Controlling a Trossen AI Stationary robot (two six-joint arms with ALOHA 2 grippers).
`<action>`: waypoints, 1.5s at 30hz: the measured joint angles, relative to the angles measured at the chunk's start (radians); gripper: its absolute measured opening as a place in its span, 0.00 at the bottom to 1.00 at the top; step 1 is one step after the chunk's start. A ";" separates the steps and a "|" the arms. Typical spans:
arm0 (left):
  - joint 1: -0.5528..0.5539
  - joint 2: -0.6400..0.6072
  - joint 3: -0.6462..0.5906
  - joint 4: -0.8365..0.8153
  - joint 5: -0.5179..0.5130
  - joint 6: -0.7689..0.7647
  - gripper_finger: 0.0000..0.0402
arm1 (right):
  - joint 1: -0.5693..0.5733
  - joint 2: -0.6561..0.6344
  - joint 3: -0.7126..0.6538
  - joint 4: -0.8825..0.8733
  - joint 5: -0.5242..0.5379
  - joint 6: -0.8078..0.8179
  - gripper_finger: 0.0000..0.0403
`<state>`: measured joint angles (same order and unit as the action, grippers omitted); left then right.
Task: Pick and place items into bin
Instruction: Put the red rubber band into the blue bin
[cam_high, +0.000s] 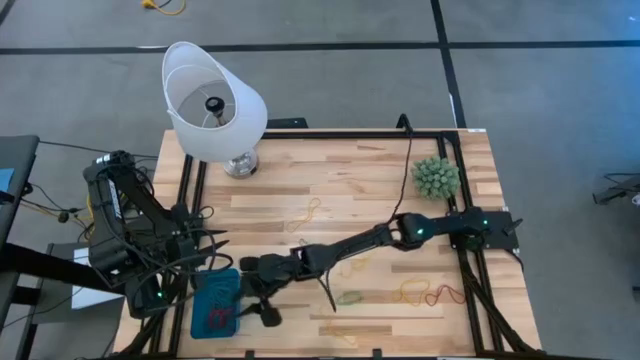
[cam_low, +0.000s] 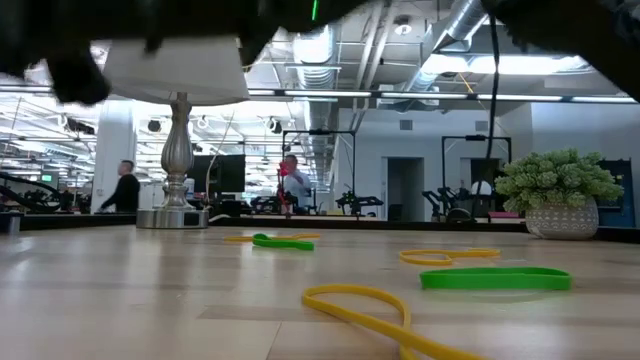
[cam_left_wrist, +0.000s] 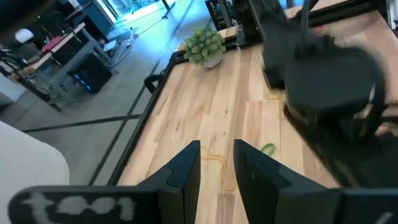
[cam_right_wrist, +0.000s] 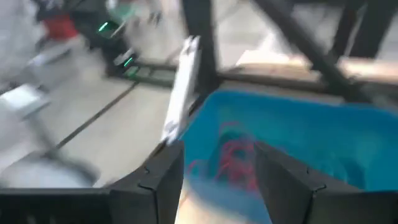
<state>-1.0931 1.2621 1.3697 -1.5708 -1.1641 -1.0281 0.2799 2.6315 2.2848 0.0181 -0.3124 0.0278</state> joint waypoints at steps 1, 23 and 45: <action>0.000 0.000 0.000 0.000 0.000 -0.005 0.22 | -0.001 -0.038 0.000 -0.088 -0.021 0.000 0.45; 0.000 0.000 0.000 0.000 0.005 -0.058 0.22 | 0.146 -0.588 0.000 -1.600 0.307 0.091 0.33; 0.000 0.000 0.000 0.000 -0.003 -0.082 0.22 | 0.517 -1.621 -1.595 -0.652 0.336 0.937 0.28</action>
<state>-1.0935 1.2625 1.3697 -1.5711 -1.1672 -1.1104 0.7972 1.0103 0.6899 -0.6336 0.0232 0.9643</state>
